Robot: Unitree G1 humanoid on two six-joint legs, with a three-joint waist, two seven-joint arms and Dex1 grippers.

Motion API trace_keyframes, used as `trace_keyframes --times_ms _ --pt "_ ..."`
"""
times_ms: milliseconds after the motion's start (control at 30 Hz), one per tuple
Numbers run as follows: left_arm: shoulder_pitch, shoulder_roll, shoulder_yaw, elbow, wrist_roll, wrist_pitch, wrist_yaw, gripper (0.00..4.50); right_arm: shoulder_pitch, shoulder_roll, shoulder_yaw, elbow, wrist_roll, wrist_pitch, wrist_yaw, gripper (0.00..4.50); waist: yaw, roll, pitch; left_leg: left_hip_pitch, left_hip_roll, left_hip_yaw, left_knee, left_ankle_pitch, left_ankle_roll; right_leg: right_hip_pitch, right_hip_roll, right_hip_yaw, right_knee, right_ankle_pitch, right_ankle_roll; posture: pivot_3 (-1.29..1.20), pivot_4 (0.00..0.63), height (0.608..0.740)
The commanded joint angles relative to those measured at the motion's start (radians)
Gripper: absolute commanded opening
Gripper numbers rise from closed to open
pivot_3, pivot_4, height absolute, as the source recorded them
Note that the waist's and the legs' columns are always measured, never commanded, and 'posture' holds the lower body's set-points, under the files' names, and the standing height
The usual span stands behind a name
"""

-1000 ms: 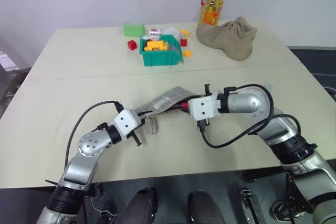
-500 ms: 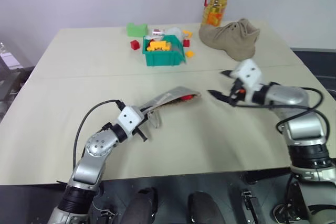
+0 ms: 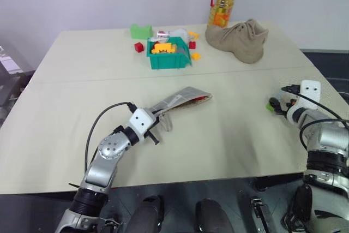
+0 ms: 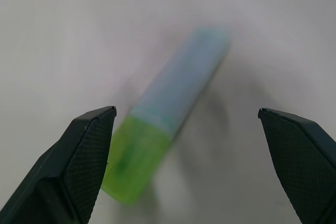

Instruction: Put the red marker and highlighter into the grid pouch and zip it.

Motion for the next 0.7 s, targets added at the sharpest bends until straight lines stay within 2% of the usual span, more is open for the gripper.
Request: trace_keyframes --times_ms 33,133,233,267,333,433,567,700 --pt "-0.006 -0.004 -0.004 -0.013 0.002 -0.017 0.005 0.00 -0.012 0.005 -0.006 0.026 0.021 0.008 -0.019 3.64 0.000 0.000 0.000 0.000 0.000 0.000 0.000 0.000 0.000 0.000 0.000 0.000 0.000 0.000 0.000 0.00 0.150 0.740" --pt "-0.001 -0.004 -0.003 -0.018 0.005 -0.016 0.007 0.00 -0.016 0.007 0.004 0.035 0.031 0.009 -0.019 2.15 0.005 0.000 0.000 0.000 0.000 0.000 0.001 0.000 0.000 0.001 0.000 0.000 0.000 0.000 0.000 0.00 0.150 0.740" --pt "0.004 -0.004 0.000 -0.021 0.006 -0.015 0.011 0.00 -0.021 0.006 0.017 0.036 0.037 0.004 -0.018 0.46 0.011 0.000 0.000 0.000 0.000 0.000 0.002 -0.001 0.001 0.001 0.000 0.000 0.000 0.000 0.000 0.00 0.150 0.740" --pt "0.005 -0.003 0.001 -0.022 0.007 -0.015 0.012 0.00 -0.022 0.006 0.023 0.032 0.040 0.005 -0.014 0.24 0.012 0.000 0.000 0.000 0.000 0.000 0.003 -0.001 0.001 0.002 0.000 -0.001 0.000 0.000 0.000 0.00 0.150 0.740" --pt "0.006 -0.003 0.004 -0.023 0.007 -0.015 0.013 0.00 -0.022 0.003 0.043 0.019 0.042 0.002 0.002 0.24 0.012 0.000 0.000 0.000 0.000 0.000 0.004 -0.001 0.001 0.002 0.000 0.000 0.000 0.000 0.000 0.00 0.150 0.740" --pt "0.008 0.001 0.023 -0.019 0.005 -0.014 0.025 0.00 -0.006 -0.026 0.150 -0.084 0.022 -0.071 0.108 0.24 0.008 0.000 0.000 0.000 0.000 0.000 0.003 -0.001 0.001 0.002 0.000 0.000 0.000 0.000 0.000 0.00 0.150 0.740" --pt "-0.004 0.007 0.064 -0.008 -0.019 -0.006 0.036 0.00 0.032 -0.101 0.311 -0.294 0.010 -0.225 0.328 0.24 -0.008 0.003 0.001 -0.001 0.000 0.000 0.003 -0.001 0.001 0.000 0.000 0.000 0.001 0.000 0.000 0.00 0.150 0.740" --pt "-0.017 0.027 0.089 0.006 -0.028 -0.012 0.033 0.00 0.075 -0.196 0.412 -0.467 0.020 -0.377 0.546 0.24 -0.009 0.003 0.002 -0.001 0.000 0.000 0.003 -0.001 0.001 -0.001 0.001 -0.001 0.001 0.000 0.001 0.00 0.150 0.740"
